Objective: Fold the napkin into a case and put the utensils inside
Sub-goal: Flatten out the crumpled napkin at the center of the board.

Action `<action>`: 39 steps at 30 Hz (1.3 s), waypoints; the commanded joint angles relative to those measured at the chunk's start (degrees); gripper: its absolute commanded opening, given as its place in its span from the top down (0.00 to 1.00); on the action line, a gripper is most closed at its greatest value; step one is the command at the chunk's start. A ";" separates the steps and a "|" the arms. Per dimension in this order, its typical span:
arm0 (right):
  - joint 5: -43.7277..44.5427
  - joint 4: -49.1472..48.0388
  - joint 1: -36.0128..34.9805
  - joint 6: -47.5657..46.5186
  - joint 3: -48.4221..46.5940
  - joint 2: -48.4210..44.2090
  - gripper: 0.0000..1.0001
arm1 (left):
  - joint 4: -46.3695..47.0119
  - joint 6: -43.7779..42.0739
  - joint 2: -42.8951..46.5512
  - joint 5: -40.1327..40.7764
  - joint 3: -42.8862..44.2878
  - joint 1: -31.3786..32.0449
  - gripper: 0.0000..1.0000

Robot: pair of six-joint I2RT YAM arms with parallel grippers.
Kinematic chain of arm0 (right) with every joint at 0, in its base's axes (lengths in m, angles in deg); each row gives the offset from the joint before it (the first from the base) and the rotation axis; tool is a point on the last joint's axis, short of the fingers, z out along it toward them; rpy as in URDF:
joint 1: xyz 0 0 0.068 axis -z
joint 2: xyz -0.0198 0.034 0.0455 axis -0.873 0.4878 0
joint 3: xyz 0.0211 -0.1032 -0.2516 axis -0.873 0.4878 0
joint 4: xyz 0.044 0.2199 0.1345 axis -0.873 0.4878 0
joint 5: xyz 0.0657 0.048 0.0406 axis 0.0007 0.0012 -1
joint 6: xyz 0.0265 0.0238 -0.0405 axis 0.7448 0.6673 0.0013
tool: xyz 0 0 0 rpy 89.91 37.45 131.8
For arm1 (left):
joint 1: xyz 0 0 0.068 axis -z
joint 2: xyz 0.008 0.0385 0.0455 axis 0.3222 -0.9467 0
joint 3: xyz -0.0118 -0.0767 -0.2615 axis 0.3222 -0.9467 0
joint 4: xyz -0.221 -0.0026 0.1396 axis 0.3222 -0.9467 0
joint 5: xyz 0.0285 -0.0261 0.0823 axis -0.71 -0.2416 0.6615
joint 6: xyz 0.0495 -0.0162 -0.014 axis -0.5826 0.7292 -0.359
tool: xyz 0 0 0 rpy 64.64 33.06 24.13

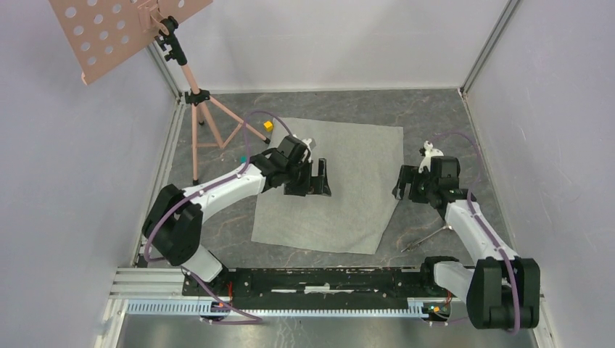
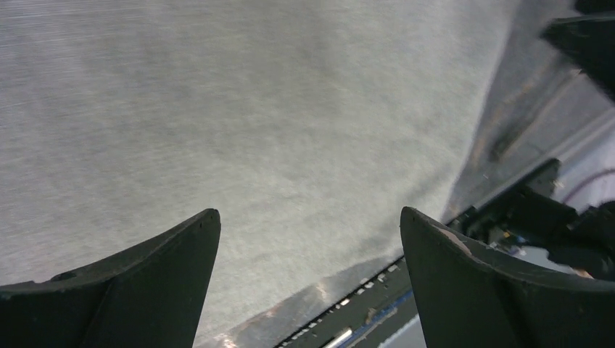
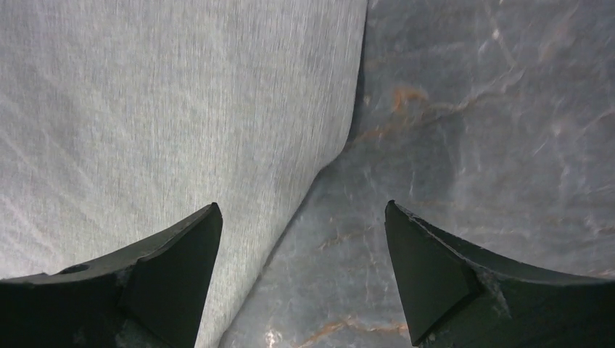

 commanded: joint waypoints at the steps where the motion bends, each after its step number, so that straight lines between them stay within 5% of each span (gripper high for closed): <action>1: -5.63 1.48 0.34 3.82 5.10 -5.62 0.13 | 6.74 4.20 5.25 -4.96 -0.62 4.52 0.00; 10: -18.26 -7.21 -0.25 2.34 14.31 -4.59 0.28 | 14.38 10.21 4.43 -4.07 -1.62 13.17 0.00; 16: -20.12 -11.45 -5.75 8.80 12.20 -0.60 0.52 | 15.67 10.91 1.09 2.47 -1.13 18.51 0.00; 21: -21.11 -13.59 -9.53 18.44 8.30 -1.39 0.54 | 12.77 9.32 -2.99 6.93 1.11 20.60 0.00; 32: -11.66 -21.20 -14.18 38.20 7.00 -0.52 0.41 | 13.11 10.21 -8.51 6.02 5.97 20.71 0.00; 39: -11.26 -23.47 -14.55 41.78 4.51 2.18 0.39 | 10.02 10.69 -12.42 6.50 6.56 17.34 0.27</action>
